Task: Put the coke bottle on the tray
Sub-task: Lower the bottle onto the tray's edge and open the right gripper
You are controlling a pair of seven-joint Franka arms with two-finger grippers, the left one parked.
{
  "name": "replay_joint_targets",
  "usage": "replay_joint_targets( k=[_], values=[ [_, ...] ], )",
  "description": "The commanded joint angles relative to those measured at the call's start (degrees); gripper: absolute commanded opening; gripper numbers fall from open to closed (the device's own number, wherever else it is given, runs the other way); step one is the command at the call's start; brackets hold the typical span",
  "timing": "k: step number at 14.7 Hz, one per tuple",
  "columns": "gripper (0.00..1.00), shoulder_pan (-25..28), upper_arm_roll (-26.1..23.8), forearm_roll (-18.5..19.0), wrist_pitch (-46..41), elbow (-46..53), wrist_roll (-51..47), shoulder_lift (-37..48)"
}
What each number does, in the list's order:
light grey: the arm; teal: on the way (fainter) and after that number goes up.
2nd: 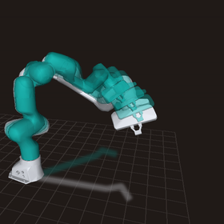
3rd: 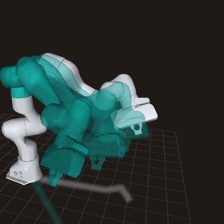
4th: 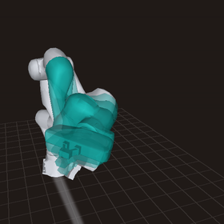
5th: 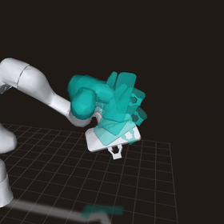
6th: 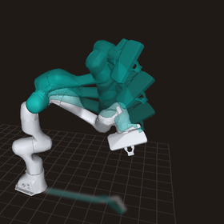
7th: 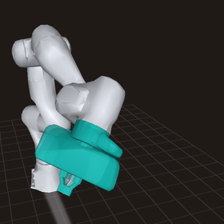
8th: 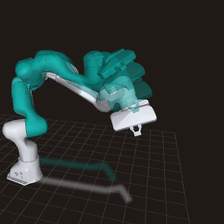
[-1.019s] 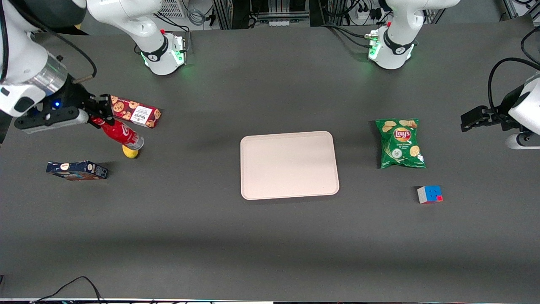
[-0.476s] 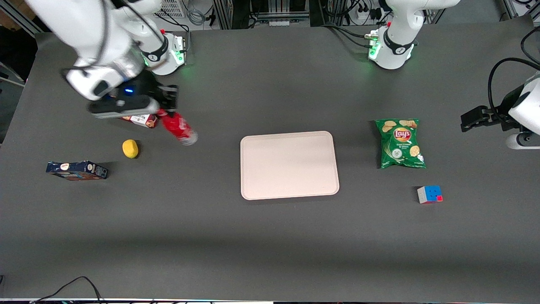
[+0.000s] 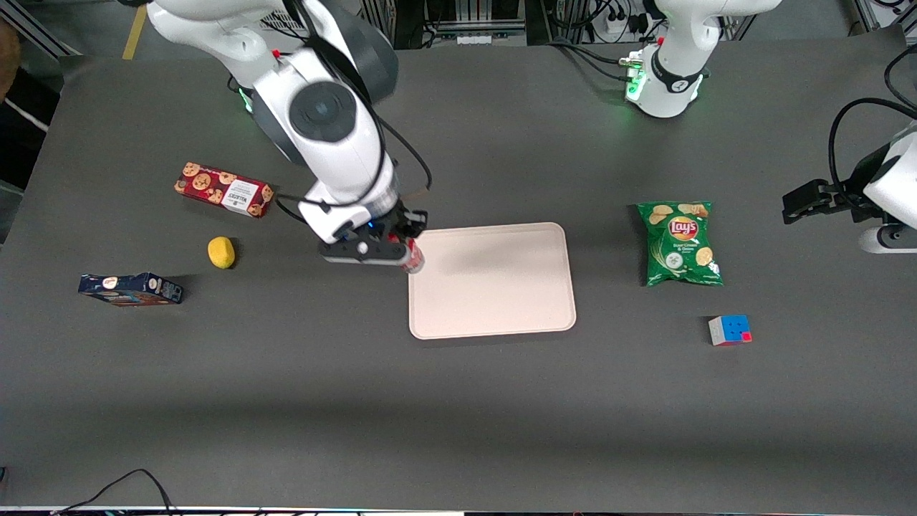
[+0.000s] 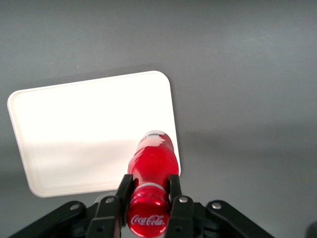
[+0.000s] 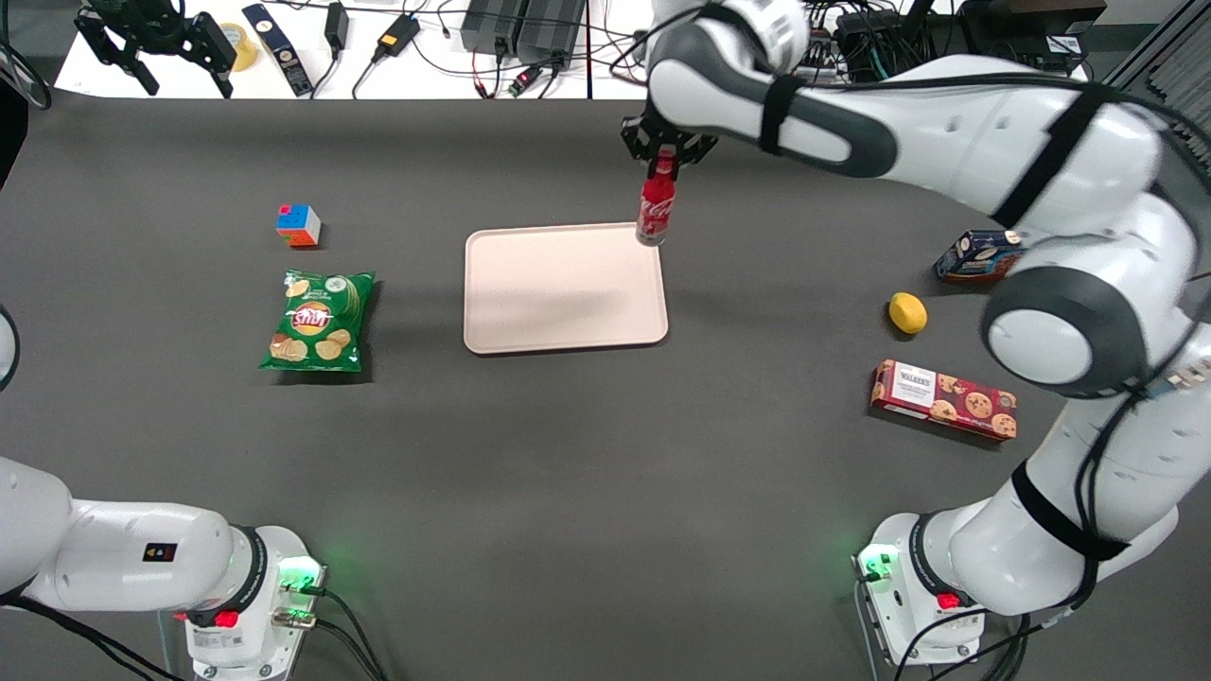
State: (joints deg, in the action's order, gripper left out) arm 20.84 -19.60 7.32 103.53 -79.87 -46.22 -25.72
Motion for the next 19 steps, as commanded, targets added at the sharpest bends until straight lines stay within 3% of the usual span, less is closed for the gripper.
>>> replay_joint_targets(
  k=[1,5,12,13,14,15,19],
  values=[
    [0.00,1.1,-0.3,4.4,3.2,3.6,-3.8,-7.0],
    [0.00,1.6,-0.4,5.4,10.1,1.2,-5.3,-11.2],
    [0.00,1.5,-0.3,6.9,10.8,0.9,-6.2,-13.4],
    [0.29,1.5,-0.3,6.9,11.0,0.9,-6.3,-13.4],
    [0.90,1.5,-0.3,6.9,11.6,0.8,-6.3,-13.4],
    [1.00,1.5,-0.3,6.9,11.9,0.6,-7.1,-13.4],
    [1.00,0.8,-0.3,6.6,11.1,0.2,-7.3,-9.9]
  ],
)
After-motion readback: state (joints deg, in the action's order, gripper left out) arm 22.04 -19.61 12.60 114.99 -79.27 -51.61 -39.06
